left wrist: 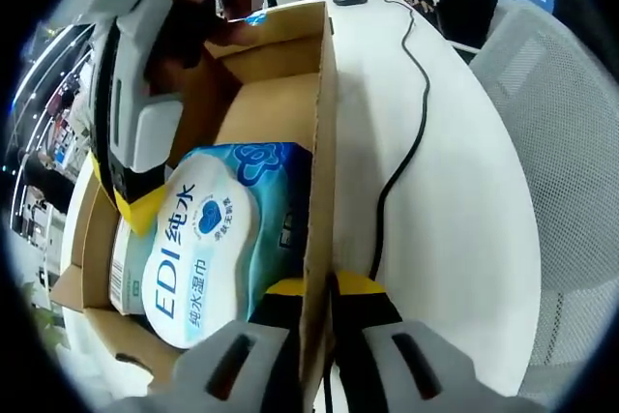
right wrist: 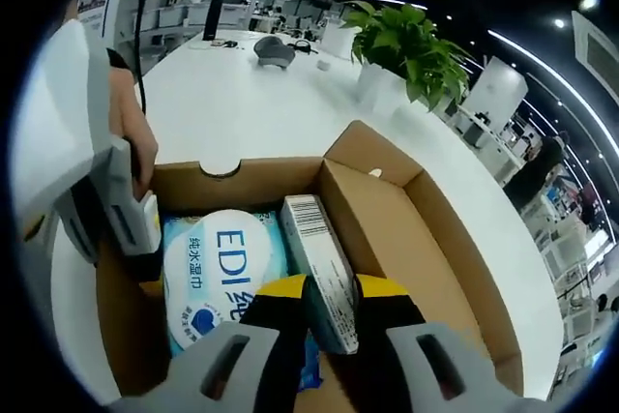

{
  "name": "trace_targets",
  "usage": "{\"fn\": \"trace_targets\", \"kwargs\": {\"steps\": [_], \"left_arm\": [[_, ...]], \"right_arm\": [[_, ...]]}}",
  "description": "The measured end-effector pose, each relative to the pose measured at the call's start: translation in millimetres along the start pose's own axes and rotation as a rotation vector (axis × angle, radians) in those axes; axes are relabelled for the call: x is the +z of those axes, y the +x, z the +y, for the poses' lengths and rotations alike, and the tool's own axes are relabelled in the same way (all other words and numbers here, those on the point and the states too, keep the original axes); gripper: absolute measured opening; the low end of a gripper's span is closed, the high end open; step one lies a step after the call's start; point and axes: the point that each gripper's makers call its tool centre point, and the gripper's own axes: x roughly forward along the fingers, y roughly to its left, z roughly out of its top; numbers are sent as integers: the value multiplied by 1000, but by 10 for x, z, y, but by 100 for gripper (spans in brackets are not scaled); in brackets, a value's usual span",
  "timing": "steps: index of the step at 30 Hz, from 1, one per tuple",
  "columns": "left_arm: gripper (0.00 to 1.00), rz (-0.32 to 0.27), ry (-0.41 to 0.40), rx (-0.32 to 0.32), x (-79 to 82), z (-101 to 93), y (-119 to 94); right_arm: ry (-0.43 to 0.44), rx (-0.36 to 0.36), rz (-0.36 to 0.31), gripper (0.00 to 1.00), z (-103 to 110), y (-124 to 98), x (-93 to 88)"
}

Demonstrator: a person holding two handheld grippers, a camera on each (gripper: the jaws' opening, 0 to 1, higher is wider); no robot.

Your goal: Operate the shoe box by opening the lid, removing the specified soft item, and placing it in the target area until the item is outside and the box remains undamaged.

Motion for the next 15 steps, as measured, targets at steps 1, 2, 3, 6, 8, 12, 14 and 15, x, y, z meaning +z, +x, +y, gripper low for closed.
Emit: {"fn": "trace_targets", "kwargs": {"steps": [1, 2, 3, 6, 8, 12, 14, 15], "left_arm": [[3, 0, 0, 0, -2, 2, 3], [3, -1, 2, 1, -2, 2, 4], [3, -1, 4, 1, -2, 1, 4], [3, 0, -2, 0, -2, 2, 8], [3, 0, -2, -1, 0, 1, 9], [3, 0, -2, -1, 1, 0, 7], [3, 0, -2, -1, -4, 3, 12], [3, 0, -2, -1, -4, 2, 11]], "right_arm": [[6, -1, 1, 14, -3, -3, -2], [6, 0, 1, 14, -2, 0, -3], [6, 0, 1, 14, -2, -1, -4], [20, -5, 4, 14, -3, -6, -15], [36, -17, 6, 14, -6, -13, -24], [47, -23, 6, 14, -24, -36, -55], [59, -23, 5, 14, -42, -52, -79], [64, -24, 7, 14, -50, -62, -92]]}}
